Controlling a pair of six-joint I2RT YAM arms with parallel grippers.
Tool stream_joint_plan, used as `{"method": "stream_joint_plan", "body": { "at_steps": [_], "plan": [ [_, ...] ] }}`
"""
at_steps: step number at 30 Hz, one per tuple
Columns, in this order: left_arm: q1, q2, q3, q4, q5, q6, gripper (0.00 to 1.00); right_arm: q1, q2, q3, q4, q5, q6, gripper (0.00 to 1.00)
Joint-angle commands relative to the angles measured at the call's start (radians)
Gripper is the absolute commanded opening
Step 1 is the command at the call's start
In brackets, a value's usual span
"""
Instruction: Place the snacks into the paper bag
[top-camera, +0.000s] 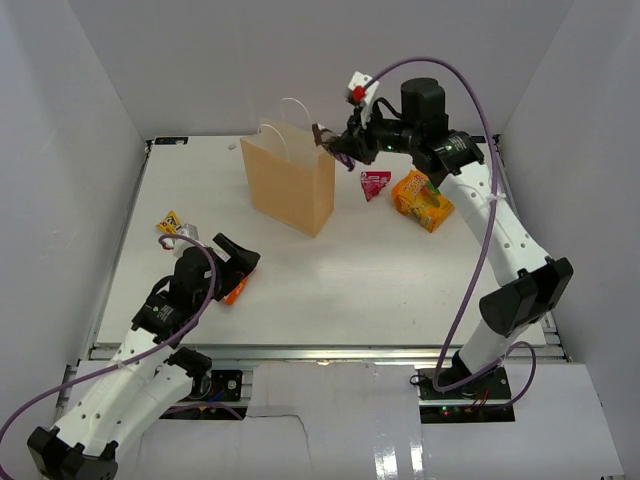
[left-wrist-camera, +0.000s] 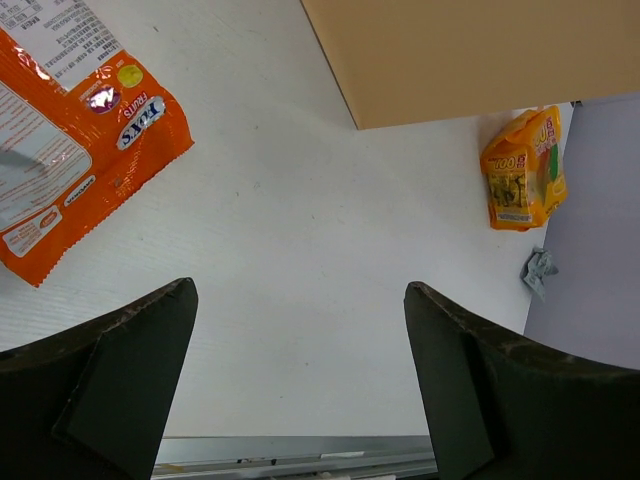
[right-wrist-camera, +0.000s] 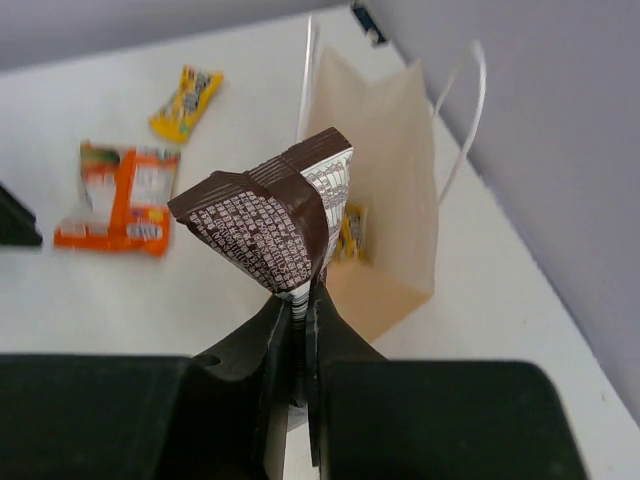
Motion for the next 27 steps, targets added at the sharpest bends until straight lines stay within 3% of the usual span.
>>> {"method": "stream_joint_plan", "body": {
  "at_steps": [1,8,12,15,20,22,24,27],
  "plan": [
    [0.005,-0.001,0.004,-0.001,-0.013,-0.033,0.95,0.080,0.094,0.127,0.190,0.140,0.300,0.08],
    [0.005,-0.016,0.023,-0.067,-0.019,-0.073,0.94,0.138,0.252,0.267,0.371,0.292,0.366,0.08],
    [0.005,-0.052,0.032,-0.120,-0.040,-0.093,0.94,0.138,0.291,0.255,0.392,0.332,0.358,0.15],
    [0.005,-0.067,0.029,-0.133,-0.048,-0.101,0.94,0.138,0.294,0.224,0.403,0.331,0.323,0.28],
    [0.005,-0.050,0.056,-0.128,-0.039,-0.073,0.94,0.135,0.253,0.195,0.365,0.273,0.306,0.59],
    [0.005,-0.012,0.081,-0.120,-0.054,-0.035,0.94,0.122,0.211,0.189,0.339,0.248,0.306,0.64],
    [0.006,0.042,0.153,-0.148,-0.109,0.023,0.93,0.085,0.181,0.183,0.314,0.190,0.311,0.68],
    [0.064,0.224,0.289,-0.186,-0.116,0.149,0.94,-0.021,0.101,0.111,0.270,-0.047,0.262,0.83]
  ]
}}
